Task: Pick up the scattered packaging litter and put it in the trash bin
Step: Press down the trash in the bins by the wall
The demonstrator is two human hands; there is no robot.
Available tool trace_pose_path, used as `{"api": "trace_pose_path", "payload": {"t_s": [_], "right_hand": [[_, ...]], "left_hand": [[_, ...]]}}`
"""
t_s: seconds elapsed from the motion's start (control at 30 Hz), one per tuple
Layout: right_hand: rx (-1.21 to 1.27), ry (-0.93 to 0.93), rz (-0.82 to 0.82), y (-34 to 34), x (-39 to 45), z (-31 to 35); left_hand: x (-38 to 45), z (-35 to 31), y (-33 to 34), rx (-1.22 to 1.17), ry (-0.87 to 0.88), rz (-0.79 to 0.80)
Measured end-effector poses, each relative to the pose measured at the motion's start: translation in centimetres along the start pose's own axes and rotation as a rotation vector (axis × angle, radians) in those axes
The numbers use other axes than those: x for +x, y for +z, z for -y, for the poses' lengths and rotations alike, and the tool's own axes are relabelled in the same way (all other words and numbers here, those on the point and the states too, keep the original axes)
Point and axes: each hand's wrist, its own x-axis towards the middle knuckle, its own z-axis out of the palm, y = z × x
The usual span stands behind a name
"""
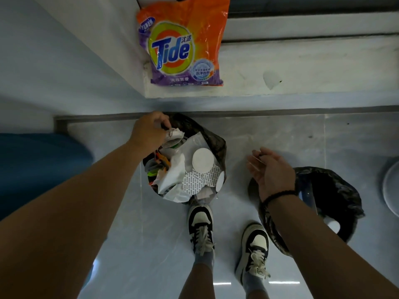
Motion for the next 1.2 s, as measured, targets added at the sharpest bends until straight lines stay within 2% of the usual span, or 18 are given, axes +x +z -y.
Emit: {"api": "trace_pose_path", "payload": {"t_s": [0.1,0.17,0.27,0.33,0.43,0.5,0.53,0.67,0.83,1.0,1.2], "right_hand": [[-0.221,-0.164,-0.318,-3.5,0.2,-0.7],[-0.335,-0.218,-0.512,-6.3,-0.1,-0.5],[-0.472,-0.128,-0.731,-11.2,0.4,-0.2],[-0.592,-0.023,-0.812,-14.8,1.2,-0.3],[-0.674,0.134,-0.784,-18.8,2.1,-1.2],[-0.642,0.194,-0.754,-20.8,2.9,-1.4],[-0.617,0.204,-0.741,-21.4,3.4,-1.4],[-0.481,0.210,-0.603,-23.9,4.9,-0.9],[-0.342,0.211,-0.430,-25.4,6.2,-0.8],[-0.312,0.196,-0.340,-25.0,6.3,0.1],[-0.359,0.159,-0.171,-22.7,7.7,1.4]], "left_hand": [[-1.6,-0.5,-0.1,-0.088,-0.048,-0.168],[-3.5,-2.0,0.5,-0.115,0.022,-0.229],[-7.1,-5.1,2.9,-0.108,0.199,-0.271],[-9.6,-7.3,5.7,-0.097,0.312,-0.264],[-12.6,-9.9,10.8,-0.132,0.396,-0.194],[-14.1,-11.1,14.6,-0.120,0.399,-0.120],[-14.6,-11.4,16.4,-0.118,0.356,-0.047],[-16.0,-11.9,22.9,-0.144,-0.005,0.365],[-17.4,-11.4,26.2,-0.101,-0.157,0.516],[-17.9,-11.3,26.2,-0.031,-0.178,0.489],[-15.9,-11.3,24.5,-0.070,-0.249,0.321]]}}
